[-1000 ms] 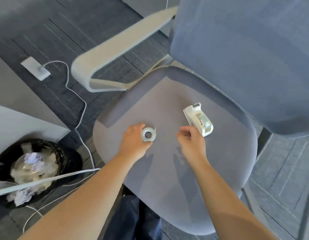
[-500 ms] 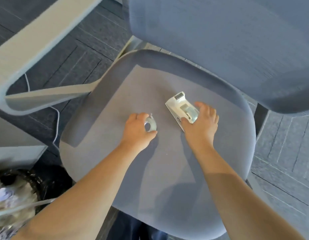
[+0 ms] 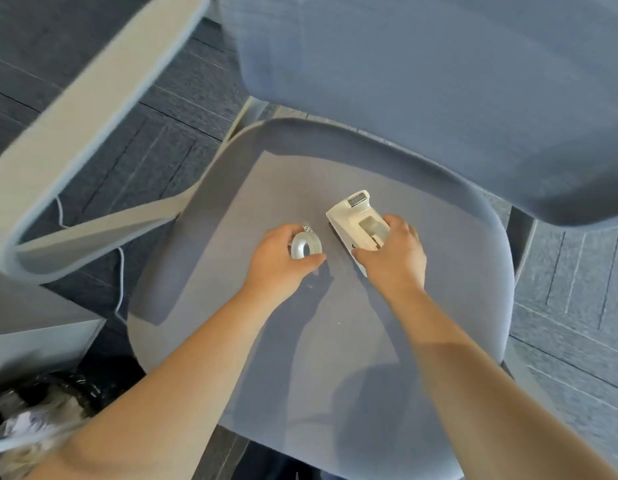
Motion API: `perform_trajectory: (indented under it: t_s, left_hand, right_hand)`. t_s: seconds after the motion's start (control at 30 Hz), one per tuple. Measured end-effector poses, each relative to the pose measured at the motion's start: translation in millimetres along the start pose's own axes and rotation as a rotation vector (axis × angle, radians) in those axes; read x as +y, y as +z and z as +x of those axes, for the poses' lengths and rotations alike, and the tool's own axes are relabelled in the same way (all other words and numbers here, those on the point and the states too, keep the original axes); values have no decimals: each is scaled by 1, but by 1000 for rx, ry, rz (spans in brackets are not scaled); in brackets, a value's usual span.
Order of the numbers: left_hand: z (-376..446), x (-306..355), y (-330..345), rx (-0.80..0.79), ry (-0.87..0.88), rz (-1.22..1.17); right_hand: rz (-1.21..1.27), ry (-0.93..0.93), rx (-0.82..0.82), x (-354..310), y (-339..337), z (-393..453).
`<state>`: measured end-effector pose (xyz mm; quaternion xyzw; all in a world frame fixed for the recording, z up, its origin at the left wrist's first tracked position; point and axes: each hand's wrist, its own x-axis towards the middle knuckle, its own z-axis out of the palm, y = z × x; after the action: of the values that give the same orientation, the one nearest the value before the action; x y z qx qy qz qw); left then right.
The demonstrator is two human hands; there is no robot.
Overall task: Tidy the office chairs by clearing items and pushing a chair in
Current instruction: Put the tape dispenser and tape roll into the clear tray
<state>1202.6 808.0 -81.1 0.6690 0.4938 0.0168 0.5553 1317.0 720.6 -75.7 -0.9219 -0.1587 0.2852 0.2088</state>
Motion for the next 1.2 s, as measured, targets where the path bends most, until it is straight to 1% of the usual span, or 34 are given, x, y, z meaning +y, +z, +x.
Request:
perform_trajectory:
  t_s: [0.1, 0.2, 0.37, 0.47, 0.57, 0.63, 0.7, 0.83, 1.03, 1.2]
  left_hand:
    - [-16, 16, -22, 60, 22, -19]
    - [-38, 37, -50, 152, 42, -57]
    - [-99, 70, -111, 297, 91, -107]
    - [-142, 81, -152, 433, 77, -135]
    - [-188, 89, -192, 572, 37, -107]
    - [-227, 87, -216, 672, 30, -158]
    - [-254, 87, -231, 733, 22, -180]
    - [-334, 65, -266, 897, -27, -219]
    - [-465, 8, -309, 1147, -137, -244]
    - [-566, -42, -334, 1296, -230, -266]
  right_hand:
    - [47, -70, -6, -26, -22, -18]
    - [65, -171, -29, -60, -47, -39]
    - [90, -331, -75, -121, -83, -86]
    - [70, -459, -124, -158, -97, -121]
    - [33, -619, -184, -193, -106, -164]
    - [5, -717, -244, -214, -108, -200]
    - [-9, -770, -275, -229, -107, -225]
    - [-29, -928, -371, -257, -91, -297]
    - [-82, -1130, -554, -287, -55, -422]
    - [-111, -1280, -660, -297, -11, -525]
